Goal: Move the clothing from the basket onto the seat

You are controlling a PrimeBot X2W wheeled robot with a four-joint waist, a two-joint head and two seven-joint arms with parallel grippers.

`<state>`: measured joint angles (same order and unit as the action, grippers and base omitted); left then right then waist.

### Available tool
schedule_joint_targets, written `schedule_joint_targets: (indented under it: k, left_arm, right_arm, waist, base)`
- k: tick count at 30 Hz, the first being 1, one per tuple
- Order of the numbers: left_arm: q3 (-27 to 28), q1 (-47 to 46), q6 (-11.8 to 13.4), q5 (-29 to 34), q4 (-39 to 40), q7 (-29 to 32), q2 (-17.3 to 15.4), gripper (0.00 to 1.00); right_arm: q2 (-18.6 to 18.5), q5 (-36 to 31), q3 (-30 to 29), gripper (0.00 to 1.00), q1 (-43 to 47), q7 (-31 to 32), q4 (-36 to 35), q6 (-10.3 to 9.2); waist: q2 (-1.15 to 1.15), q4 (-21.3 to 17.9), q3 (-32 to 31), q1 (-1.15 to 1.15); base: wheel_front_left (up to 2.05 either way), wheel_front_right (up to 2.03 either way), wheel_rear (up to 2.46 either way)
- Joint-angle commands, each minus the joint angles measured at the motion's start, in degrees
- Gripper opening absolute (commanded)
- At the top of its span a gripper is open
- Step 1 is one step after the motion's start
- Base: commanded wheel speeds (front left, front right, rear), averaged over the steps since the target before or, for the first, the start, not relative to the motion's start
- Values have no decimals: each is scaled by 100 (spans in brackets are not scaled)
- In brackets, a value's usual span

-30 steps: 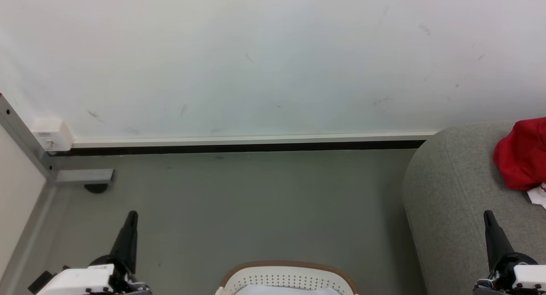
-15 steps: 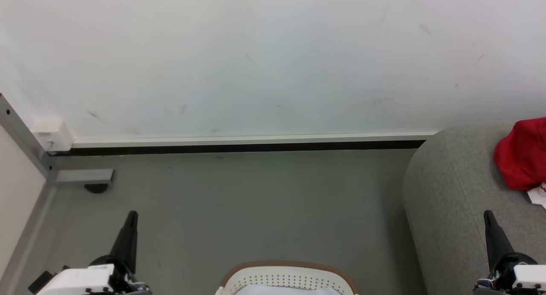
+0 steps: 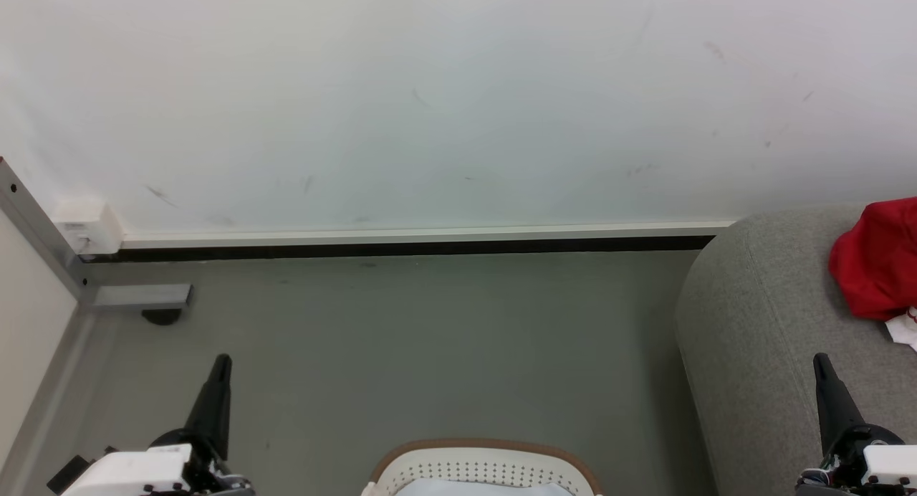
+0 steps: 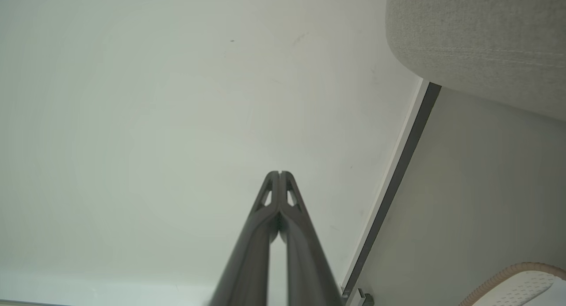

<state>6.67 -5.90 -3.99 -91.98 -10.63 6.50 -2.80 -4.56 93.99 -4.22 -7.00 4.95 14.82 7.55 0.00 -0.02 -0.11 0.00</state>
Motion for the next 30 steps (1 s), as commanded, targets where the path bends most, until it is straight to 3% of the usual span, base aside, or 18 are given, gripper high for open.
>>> schedule_joint_targets:
  k: [1,30]
  left_arm:
    - [15,-47,-26,-69,17,23,-13,0]
    - [14,-47,-26,-70,17,22,-13,0]
  right_arm:
    - [-37,88,2,0,-41,-29,-16,-12]
    - [-89,127,80,0,-31,-87,-23,-12]
  waist:
    - [0,0,0,0]
    - [0,0,0,0]
  base:
    - [0,0,0]
    - [0,0,0]
